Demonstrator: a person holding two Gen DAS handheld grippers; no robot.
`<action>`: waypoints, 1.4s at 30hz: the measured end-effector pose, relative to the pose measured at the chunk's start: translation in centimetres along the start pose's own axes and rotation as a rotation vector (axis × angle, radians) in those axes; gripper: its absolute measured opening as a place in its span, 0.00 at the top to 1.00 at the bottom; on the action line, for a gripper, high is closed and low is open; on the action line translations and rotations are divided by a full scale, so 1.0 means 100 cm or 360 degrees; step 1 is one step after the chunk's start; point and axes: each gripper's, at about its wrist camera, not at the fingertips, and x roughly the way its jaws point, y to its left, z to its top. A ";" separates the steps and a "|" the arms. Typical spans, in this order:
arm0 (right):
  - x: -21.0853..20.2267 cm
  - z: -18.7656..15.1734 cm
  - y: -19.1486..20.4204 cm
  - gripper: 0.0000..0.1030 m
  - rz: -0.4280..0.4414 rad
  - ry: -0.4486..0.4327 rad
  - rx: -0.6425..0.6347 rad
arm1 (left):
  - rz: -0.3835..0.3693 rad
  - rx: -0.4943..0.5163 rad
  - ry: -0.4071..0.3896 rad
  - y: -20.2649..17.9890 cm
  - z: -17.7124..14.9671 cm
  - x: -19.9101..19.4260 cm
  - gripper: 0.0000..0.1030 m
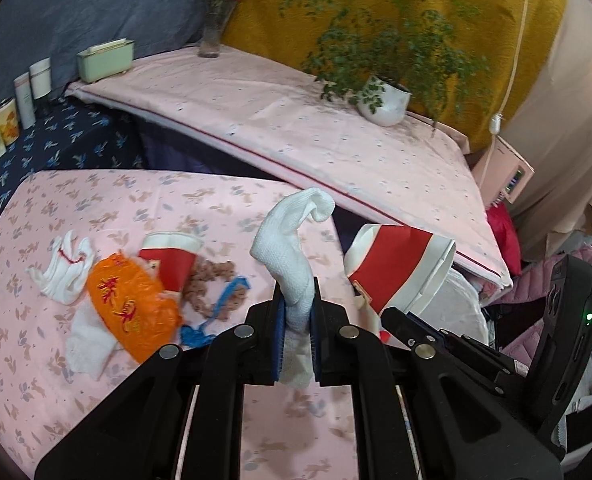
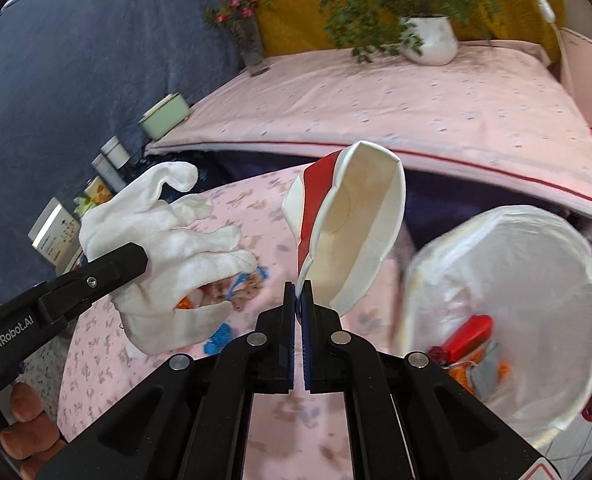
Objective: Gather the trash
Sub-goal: 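Grasp the red-and-white paper cup with the right tool and lift it toward the bin, then carry the white item and cup over the bin and open both tools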
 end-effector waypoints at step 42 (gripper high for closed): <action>-0.068 -0.023 -0.129 0.86 -0.0343 -0.0163 0.0325 | -0.0210 0.0320 0.0146 -0.141 -0.024 0.041 0.44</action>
